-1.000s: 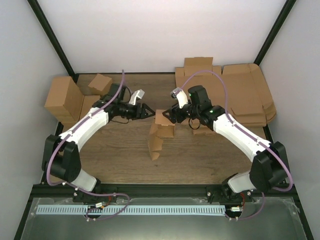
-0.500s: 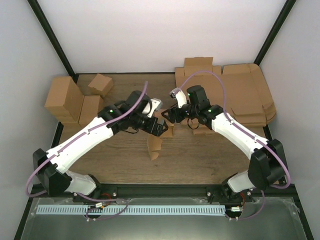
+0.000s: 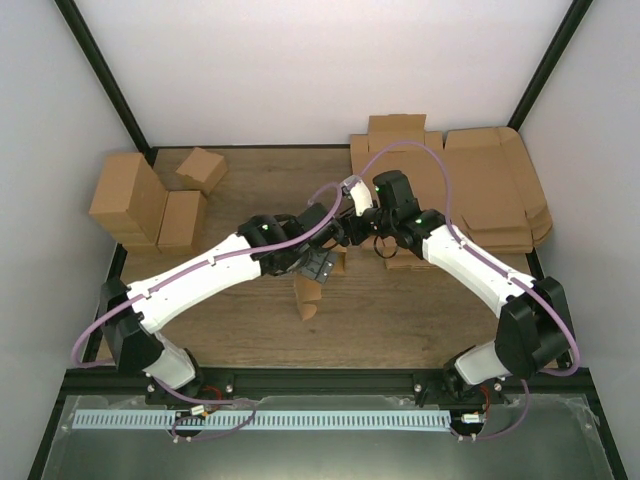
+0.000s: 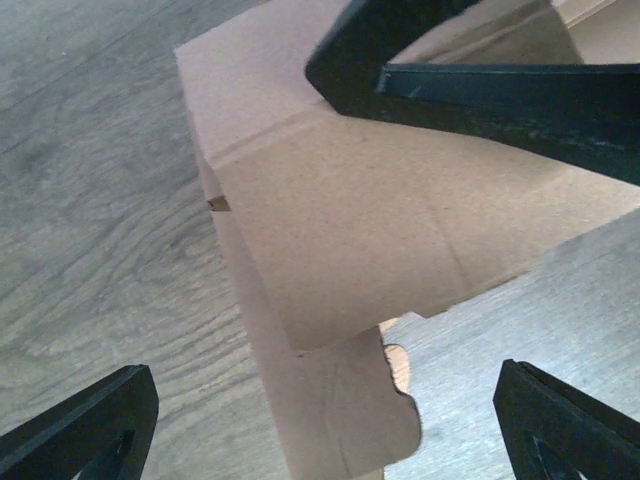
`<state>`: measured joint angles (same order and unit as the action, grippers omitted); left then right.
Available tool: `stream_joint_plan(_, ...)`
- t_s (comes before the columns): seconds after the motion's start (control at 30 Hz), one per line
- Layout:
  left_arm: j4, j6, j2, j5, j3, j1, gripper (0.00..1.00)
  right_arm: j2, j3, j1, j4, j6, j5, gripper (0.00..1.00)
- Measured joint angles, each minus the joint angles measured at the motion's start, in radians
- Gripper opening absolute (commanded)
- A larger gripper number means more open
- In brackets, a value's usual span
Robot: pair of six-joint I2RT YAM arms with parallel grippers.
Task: Fold the paper box
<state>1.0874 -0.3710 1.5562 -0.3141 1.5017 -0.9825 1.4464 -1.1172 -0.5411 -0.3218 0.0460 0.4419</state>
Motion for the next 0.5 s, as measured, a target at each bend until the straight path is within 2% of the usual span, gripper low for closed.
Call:
stream_joint_plan(0.07,0.002,-0.005,0.0,-0.013,-0.003,0.0,0.87,0.0,0.0,0.0,0.001,0.0,0.0,0.72)
stream_joint_plan(0.27,0.003,-0.014,0.0,-0.033,-0.031,0.0,0.61,0.0,-0.001,0.0,0.0,0.0,0.0,0.72)
stream_joint_plan(0.5,0.007,-0.016,-0.014,-0.047,-0.058,0.0,0.45,0.006,-0.008,0.0,-0.004,-0.002,-0.001,0.73)
